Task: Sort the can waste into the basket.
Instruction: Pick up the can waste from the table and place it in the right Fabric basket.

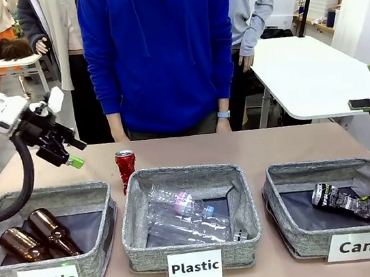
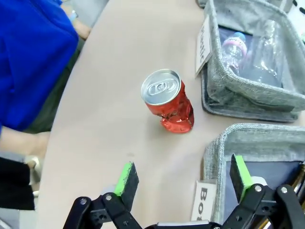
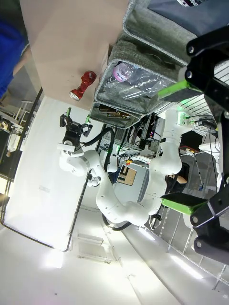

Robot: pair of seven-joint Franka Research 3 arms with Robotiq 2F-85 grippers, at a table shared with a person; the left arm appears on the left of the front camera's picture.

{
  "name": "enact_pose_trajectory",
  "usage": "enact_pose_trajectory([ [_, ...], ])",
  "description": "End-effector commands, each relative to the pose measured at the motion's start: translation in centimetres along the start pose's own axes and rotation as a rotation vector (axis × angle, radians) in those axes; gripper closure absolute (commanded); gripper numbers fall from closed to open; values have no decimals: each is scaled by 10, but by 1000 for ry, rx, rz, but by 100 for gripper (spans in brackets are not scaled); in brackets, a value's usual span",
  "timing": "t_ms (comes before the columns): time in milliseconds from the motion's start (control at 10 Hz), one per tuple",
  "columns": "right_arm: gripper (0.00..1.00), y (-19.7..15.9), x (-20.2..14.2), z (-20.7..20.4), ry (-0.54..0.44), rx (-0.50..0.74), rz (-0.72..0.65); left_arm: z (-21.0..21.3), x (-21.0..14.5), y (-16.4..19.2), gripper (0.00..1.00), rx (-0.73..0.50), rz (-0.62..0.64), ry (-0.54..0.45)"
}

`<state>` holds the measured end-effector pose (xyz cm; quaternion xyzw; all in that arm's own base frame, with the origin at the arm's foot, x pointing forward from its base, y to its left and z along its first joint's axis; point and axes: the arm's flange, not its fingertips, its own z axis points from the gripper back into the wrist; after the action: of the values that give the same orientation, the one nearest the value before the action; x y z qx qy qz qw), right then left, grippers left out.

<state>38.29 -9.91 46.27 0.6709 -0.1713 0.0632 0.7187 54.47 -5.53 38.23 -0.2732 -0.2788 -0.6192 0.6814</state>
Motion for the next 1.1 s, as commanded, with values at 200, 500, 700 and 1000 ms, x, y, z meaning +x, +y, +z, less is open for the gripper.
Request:
enact_pose_trajectory([
  [200, 0, 2, -1, 3, 13, 4, 16, -23, -2, 35, 0, -44, -25, -29],
  [500, 0, 2, -1, 3, 13, 4, 16, -44, -3, 48, 0, -89, -30, -47],
  [700, 0, 2, -1, 3, 13, 4, 16, -61, -3, 58, 0, -112, -22, -38],
  [1000, 0, 2, -1, 3, 13, 4, 16, -79, -6, 65, 0, -162, 0, -29],
])
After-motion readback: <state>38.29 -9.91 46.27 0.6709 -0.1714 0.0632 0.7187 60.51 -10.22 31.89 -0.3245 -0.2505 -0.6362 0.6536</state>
